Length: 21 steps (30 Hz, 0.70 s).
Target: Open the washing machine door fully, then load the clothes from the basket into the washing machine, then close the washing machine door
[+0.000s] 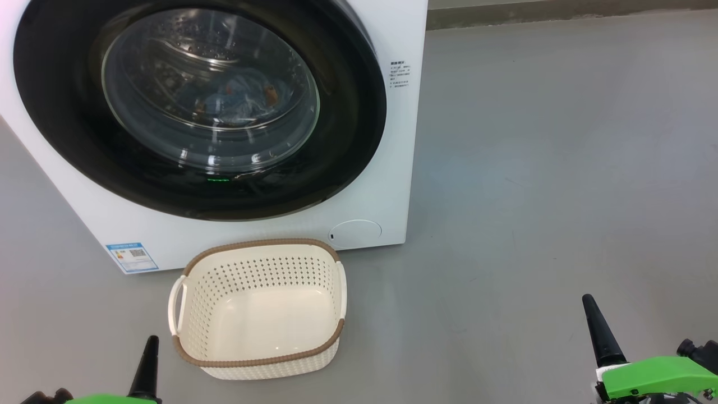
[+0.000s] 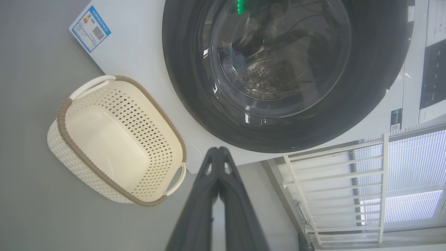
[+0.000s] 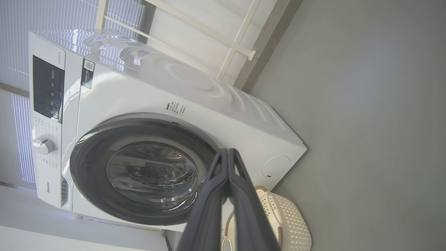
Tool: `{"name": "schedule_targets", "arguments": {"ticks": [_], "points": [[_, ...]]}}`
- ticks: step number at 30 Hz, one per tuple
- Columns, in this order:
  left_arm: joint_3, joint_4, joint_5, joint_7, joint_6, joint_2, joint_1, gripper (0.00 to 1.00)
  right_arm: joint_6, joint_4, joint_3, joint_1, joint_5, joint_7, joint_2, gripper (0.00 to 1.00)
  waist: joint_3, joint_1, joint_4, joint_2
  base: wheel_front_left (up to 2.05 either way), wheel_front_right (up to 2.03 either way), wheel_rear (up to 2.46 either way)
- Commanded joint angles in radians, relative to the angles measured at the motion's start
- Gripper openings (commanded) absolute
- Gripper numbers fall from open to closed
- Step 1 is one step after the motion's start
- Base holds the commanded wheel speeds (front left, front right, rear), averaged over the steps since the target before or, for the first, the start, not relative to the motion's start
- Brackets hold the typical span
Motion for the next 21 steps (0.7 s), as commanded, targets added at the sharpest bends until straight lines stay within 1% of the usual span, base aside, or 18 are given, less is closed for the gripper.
{"name": "schedule_targets", "arguments": {"ticks": [1, 21], "points": [[0.026, -0.029, -0.028, 0.008, -0.002, 0.01, -0.048, 0.0, -0.004, -0.028, 0.013, -0.046, 0.037, 0.008, -0.001, 0.0, 0.0, -0.0001, 0.0, -0.0001, 0.0, 0.0, 0.0], [0.036, -0.04, -0.242, 0.069, -0.003, 0.007, -0.067, 0.0, -0.005, -0.029, -0.003, -0.055, 0.278, 0.07, 0.007, 0.0, 0.005, -0.0001, 0.004, -0.0001, 0.0, 0.0, 0.0]]}}
